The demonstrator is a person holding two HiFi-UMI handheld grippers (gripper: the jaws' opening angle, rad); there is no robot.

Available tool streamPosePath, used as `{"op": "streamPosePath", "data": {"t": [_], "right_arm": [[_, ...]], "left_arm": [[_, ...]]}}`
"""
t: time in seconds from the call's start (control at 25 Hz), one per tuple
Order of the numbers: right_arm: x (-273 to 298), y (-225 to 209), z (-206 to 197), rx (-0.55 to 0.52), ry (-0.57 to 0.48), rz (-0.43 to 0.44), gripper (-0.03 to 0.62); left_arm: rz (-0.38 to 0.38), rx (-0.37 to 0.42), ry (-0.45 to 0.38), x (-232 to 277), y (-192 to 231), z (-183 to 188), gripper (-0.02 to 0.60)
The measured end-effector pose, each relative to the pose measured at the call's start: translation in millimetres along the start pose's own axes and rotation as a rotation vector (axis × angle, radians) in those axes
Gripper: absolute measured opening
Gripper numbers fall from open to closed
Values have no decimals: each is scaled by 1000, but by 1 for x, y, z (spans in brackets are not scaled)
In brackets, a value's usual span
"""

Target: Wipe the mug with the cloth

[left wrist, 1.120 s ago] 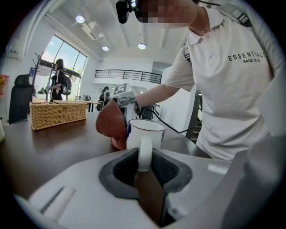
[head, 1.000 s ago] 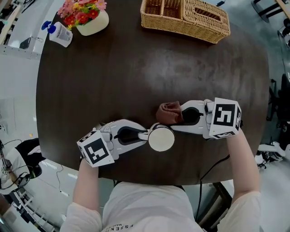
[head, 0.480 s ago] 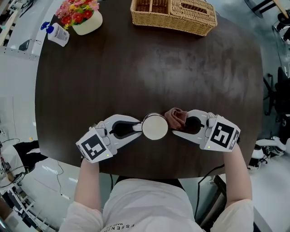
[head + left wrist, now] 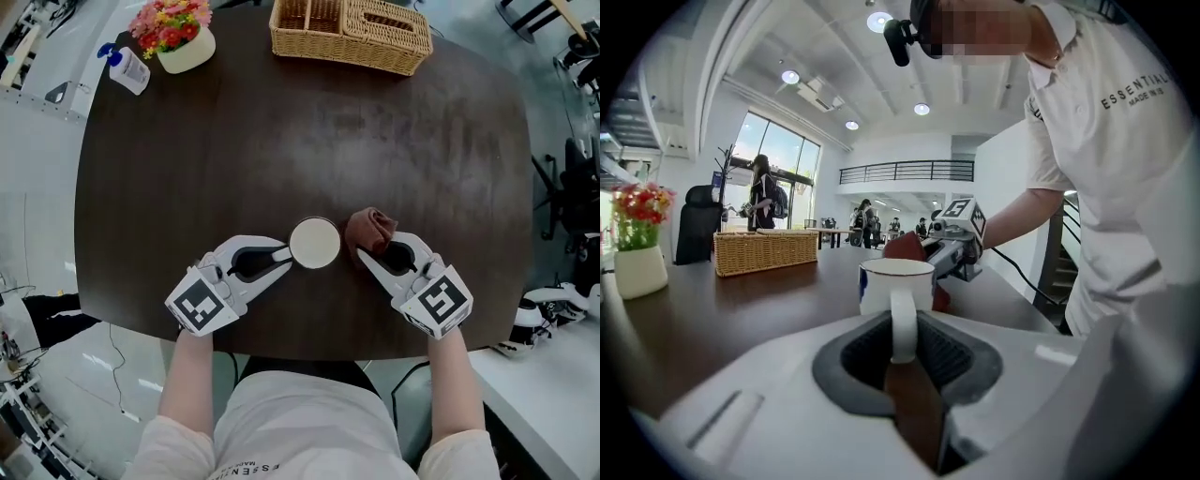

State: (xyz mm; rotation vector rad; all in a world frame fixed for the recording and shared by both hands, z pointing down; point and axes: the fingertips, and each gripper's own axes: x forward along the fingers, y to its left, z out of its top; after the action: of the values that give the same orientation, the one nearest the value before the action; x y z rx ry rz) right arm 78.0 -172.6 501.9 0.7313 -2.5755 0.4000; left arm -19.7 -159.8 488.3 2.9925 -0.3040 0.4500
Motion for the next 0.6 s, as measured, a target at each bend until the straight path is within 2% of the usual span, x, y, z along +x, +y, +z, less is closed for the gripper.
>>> {"op": "streamPosePath", "data": {"t": [0.12,0.2,0.48,0.6], "right_arm": [[-7,-3,-4,29,22,-87,80],[-13,-1,-5,41,34,-115,80],[-24,18,13,57,-8,-143,81],[-18,25,15,53,-9,-147,81]], "left_arm": [[14,17,2,-3,-5,6,67],[21,-12,-27,-6,-8,18,66],[29,-83,-112,-16,-22,82,66],[18,-87,-146,-21,-25,110,66]]}}
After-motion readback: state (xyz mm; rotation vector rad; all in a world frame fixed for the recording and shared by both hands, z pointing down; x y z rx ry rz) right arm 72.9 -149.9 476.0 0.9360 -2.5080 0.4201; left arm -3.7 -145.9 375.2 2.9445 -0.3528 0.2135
